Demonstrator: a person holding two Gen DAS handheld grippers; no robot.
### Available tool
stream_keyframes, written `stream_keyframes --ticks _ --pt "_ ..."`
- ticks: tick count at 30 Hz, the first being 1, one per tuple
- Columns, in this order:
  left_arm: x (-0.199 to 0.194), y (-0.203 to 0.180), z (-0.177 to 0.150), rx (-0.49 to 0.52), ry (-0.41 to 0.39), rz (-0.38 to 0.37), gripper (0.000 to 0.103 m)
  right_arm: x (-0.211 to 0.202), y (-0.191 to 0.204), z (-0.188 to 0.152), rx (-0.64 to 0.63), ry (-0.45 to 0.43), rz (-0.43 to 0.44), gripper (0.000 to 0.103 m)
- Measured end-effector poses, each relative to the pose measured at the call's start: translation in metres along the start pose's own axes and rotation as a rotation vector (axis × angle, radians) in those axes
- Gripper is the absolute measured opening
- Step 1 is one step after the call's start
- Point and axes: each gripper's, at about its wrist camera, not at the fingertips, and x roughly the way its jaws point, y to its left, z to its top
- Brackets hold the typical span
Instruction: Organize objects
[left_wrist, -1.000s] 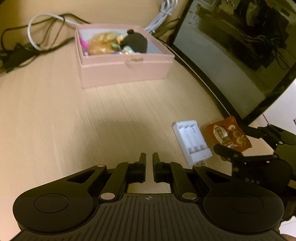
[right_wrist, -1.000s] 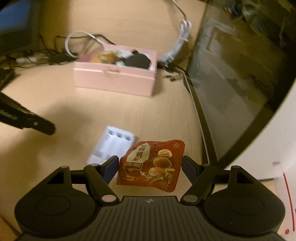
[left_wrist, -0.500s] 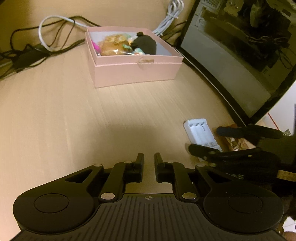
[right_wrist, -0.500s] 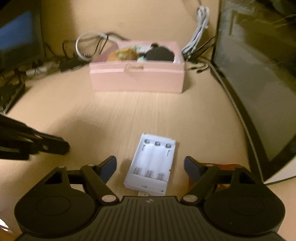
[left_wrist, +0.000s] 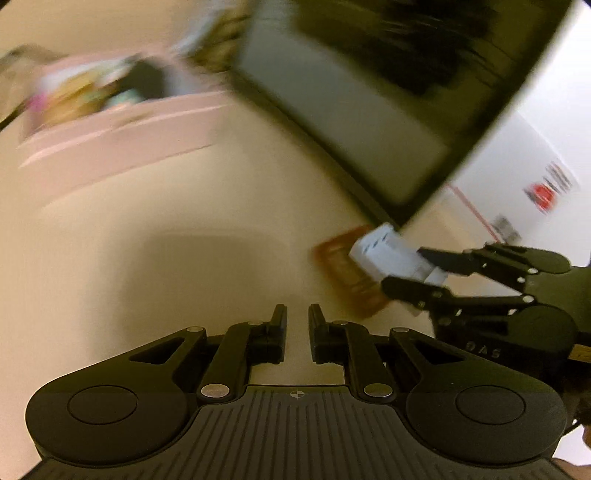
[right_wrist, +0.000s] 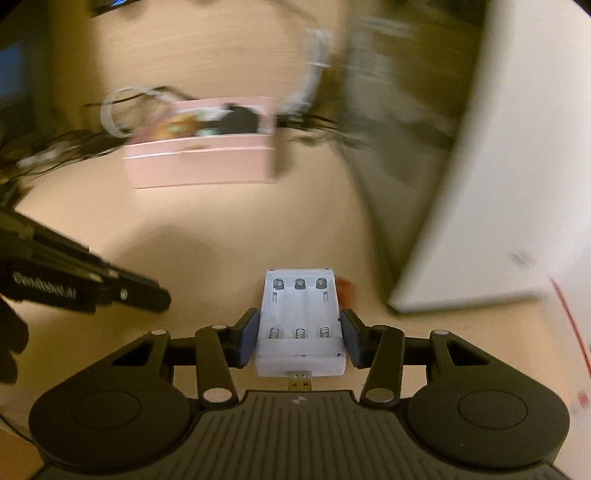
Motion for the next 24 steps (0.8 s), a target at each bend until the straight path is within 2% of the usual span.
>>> stream_keyframes --ticks 5,7,9,12,15,18,21,24 --pt "0.030 -0.048 0.018 0.200 0.021 -0.054 0.014 0.005 -0.034 -0.022 0.121 0.012 -0.115 0.047" --pt "0.045 -0.069 0.015 0.284 0.002 -0.021 0.015 0.013 -0.042 -0.028 0.157 0.020 -0.140 0.047" --pt "0.058 -0.079 0.011 0.326 -0.007 0.022 0.016 0.019 -0.044 -0.033 0.154 0.019 -0.140 0.047" --pt "0.053 -0.069 0.006 0.239 -0.021 0.024 0.018 0.023 -0.038 -0.032 0.125 0.003 -0.104 0.047" --pt "0.036 -0.043 0.003 0.146 -0.063 0.093 0.018 0.033 -0.024 -0.021 0.087 -0.006 -0.037 0.047" --pt "0.017 -0.011 -0.003 0.050 -0.055 0.214 0.018 0.047 -0.001 -0.004 0.011 -0.022 0.052 0.047" --pt "-0.002 0.016 -0.014 0.007 -0.058 0.375 0.018 0.067 0.028 0.016 -0.070 -0.048 0.128 0.047" --pt "-0.016 0.045 -0.021 -0.083 -0.051 0.494 0.019 0.086 0.053 0.034 -0.131 -0.080 0.161 0.048"
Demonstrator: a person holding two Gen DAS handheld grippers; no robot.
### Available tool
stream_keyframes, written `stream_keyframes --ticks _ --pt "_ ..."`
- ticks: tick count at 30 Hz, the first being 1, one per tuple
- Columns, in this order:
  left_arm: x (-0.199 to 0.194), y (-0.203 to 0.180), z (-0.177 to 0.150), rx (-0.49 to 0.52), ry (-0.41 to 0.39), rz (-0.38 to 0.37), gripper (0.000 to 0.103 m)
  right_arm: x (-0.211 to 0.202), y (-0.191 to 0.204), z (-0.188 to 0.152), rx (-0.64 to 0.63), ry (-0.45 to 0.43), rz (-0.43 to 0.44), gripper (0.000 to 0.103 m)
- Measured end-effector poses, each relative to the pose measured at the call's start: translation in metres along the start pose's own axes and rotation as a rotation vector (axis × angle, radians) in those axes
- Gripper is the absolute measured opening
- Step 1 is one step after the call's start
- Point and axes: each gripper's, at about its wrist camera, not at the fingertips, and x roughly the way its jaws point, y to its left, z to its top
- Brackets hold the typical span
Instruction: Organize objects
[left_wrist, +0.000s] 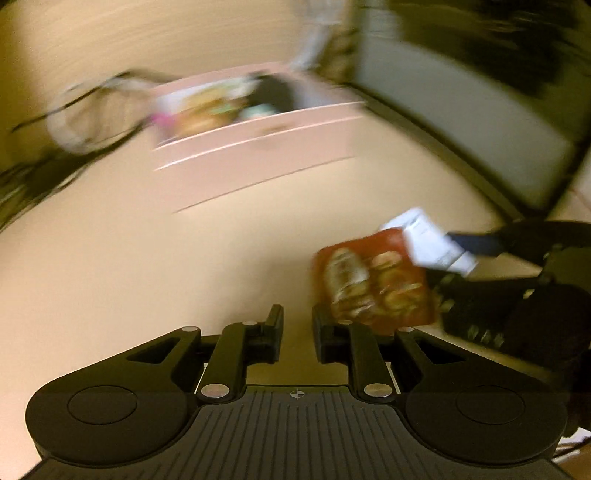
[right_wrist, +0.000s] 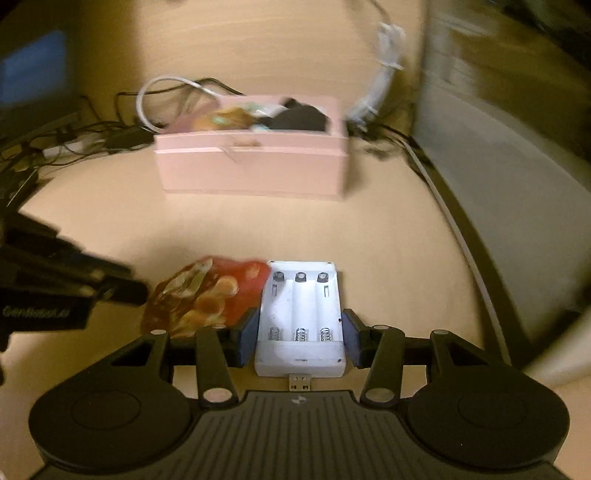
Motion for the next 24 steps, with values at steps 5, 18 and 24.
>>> stream_keyframes --ticks 5,18,24 --pt "0.001 0.023 -0.003 -0.092 0.003 0.068 0.019 0.010 0.008 0.011 -0.026 -0.015 -0.034 0.070" --pt "0.006 -0.017 0.006 0.068 0.043 -0.100 0.021 0.017 -0.027 0.005 0.064 -0.012 0.039 0.092" --pt "0.005 -0.029 0.010 0.106 0.120 -0.281 0.024 0.015 -0.020 0.005 -0.005 -0.039 0.062 0.053"
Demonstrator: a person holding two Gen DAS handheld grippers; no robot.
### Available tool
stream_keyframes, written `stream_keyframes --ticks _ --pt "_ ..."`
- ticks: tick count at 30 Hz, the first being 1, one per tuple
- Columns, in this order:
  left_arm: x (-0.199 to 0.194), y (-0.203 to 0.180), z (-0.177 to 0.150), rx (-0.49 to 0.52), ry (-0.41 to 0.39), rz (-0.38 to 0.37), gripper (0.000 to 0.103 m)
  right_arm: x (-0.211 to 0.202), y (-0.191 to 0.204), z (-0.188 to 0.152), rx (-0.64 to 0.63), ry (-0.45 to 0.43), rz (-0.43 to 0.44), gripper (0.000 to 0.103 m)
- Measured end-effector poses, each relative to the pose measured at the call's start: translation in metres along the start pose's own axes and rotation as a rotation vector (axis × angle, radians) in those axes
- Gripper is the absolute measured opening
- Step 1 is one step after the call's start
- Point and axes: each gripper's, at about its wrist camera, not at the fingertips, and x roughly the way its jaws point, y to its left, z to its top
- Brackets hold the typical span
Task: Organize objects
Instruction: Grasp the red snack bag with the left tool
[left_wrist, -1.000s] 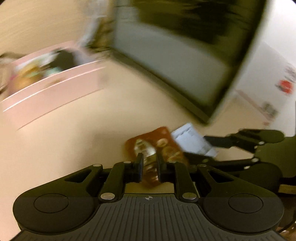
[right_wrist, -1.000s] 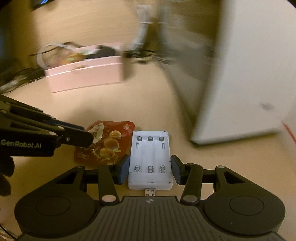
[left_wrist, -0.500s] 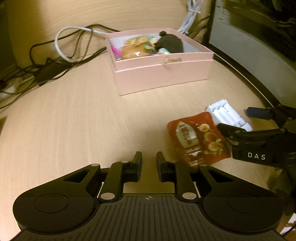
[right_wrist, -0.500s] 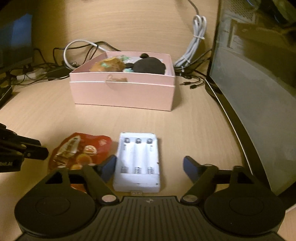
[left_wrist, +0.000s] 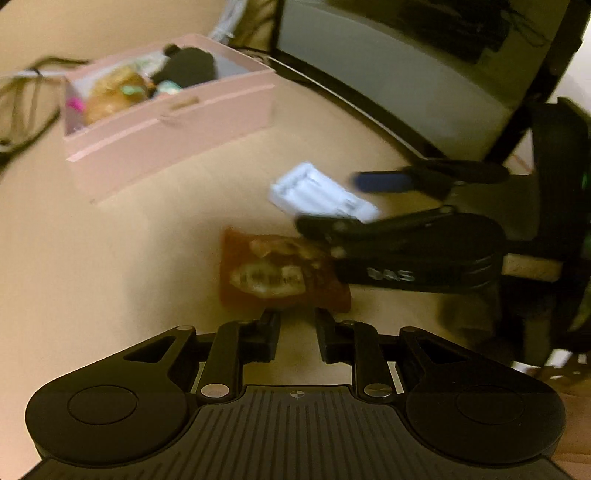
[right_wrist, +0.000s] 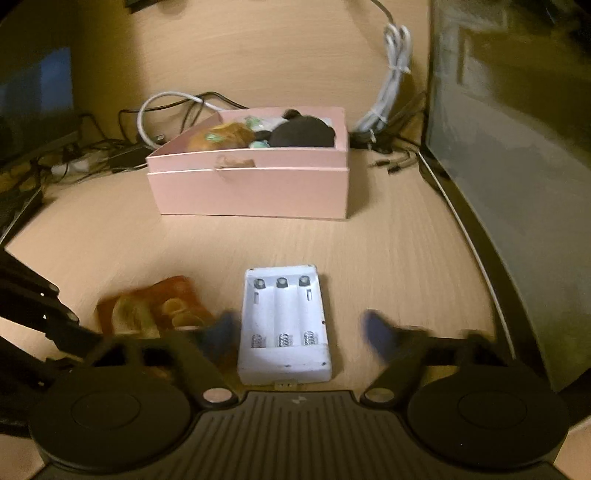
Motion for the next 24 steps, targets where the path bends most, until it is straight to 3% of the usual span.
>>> stream_keyframes --ticks 1,8,11,14,17,18,19,20,23,24 --pt "-0.001 -0.001 -0.002 -0.001 0.009 -0.004 0.024 -0.001 0.002 0.000 -0.023 -0.004 -0.003 0.047" --pt "-0.029 -0.003 -0.013 0.016 -0.010 0.095 0.024 -0.020 -0.005 -0.013 -0.040 0.001 -0.040 0.047" --pt "-0.020 -0.017 -0.016 0.114 0.041 0.121 0.024 -0.027 -0.010 -0.019 -0.022 0.004 -0.044 0.049" --pt "-0.008 -0.034 -0.019 0.194 0.072 0.123 0.026 -0.032 -0.015 -0.024 -0.004 0.013 -0.047 0.062" --pt "-0.004 -0.044 -0.016 0.189 0.073 0.109 0.027 -0.035 -0.023 -0.029 0.031 0.023 -0.048 0.079" --pt "-0.003 -0.049 -0.016 0.196 0.070 0.100 0.027 -0.037 -0.026 -0.030 0.046 0.023 -0.041 0.081" --pt "-0.001 -0.055 -0.016 0.210 0.071 0.080 0.032 -0.038 -0.028 -0.032 0.052 0.022 -0.035 0.081" --pt "0.000 -0.060 -0.016 0.227 0.074 0.067 0.050 -0.039 -0.028 -0.033 0.052 0.020 -0.030 0.081" --pt "0.008 -0.073 -0.018 0.272 0.096 0.016 0.088 -0.038 -0.027 -0.034 0.048 0.017 -0.027 0.083" --pt "0.011 -0.078 -0.018 0.284 0.100 0.011 0.092 -0.039 -0.027 -0.034 0.048 0.017 -0.026 0.083"
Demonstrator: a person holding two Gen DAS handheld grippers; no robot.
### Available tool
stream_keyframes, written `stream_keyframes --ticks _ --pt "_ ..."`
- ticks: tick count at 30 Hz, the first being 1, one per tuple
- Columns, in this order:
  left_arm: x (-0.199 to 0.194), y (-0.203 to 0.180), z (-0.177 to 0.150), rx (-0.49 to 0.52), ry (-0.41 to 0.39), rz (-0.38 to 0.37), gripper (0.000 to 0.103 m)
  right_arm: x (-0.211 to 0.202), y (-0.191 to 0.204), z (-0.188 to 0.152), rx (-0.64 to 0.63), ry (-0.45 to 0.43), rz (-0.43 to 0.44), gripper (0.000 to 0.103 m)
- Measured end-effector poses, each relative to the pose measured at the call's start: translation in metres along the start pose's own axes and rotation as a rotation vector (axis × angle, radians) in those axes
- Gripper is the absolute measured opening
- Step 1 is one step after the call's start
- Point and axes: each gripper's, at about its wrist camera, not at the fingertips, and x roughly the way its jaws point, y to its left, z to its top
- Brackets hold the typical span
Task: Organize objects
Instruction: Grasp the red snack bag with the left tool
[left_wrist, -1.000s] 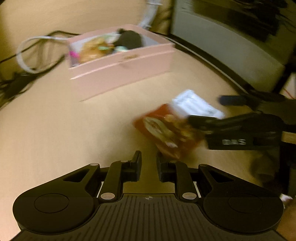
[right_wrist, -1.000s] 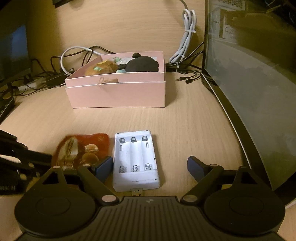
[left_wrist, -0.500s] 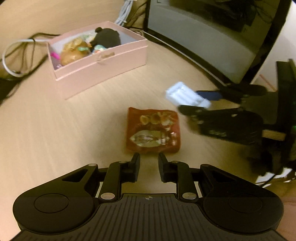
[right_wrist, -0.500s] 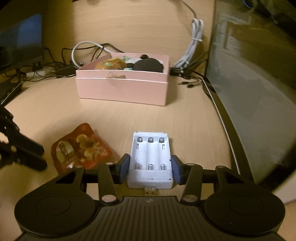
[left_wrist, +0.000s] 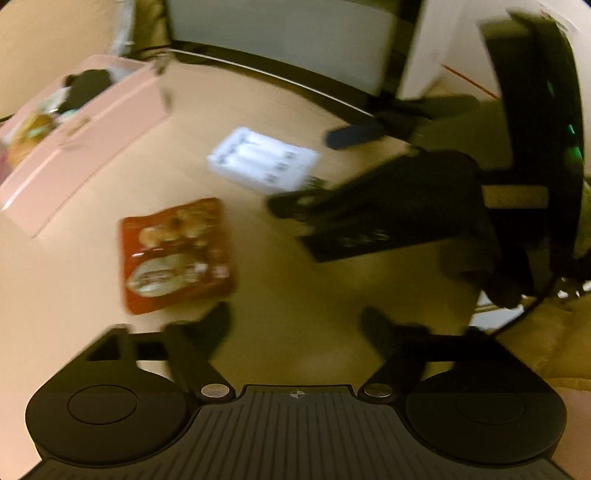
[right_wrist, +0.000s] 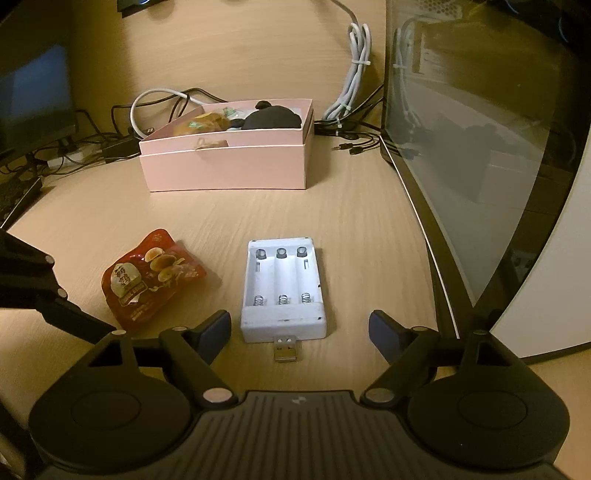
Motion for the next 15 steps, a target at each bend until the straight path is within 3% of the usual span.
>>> stream_keyframes --ticks 1,5,7,10,12,15 --pt "0.003 -0.005 0.000 0.013 0.000 0.003 0.098 -0.001 0.000 0.000 0.001 -0.001 0.002 0.083" --pt "-0.006 -0.007 -0.006 -0.022 -0.032 0.011 0.094 -0.002 -0.001 -0.001 0.008 -0.004 0.017 0.083" --pt "-0.023 0.006 -0.009 -0.122 -0.094 0.065 0.091 -0.002 -0.002 -0.002 0.013 -0.006 0.023 0.083" --pt "-0.037 0.036 -0.011 -0.359 -0.167 0.188 0.088 -0.002 -0.004 -0.001 0.030 -0.011 0.035 0.084" --pt "-0.038 0.054 -0.014 -0.464 -0.214 0.208 0.088 -0.002 -0.003 -0.001 0.020 -0.009 0.034 0.084" --pt "-0.040 0.065 -0.011 -0.419 -0.266 0.214 0.088 -0.005 -0.005 -0.002 0.037 -0.011 0.032 0.084"
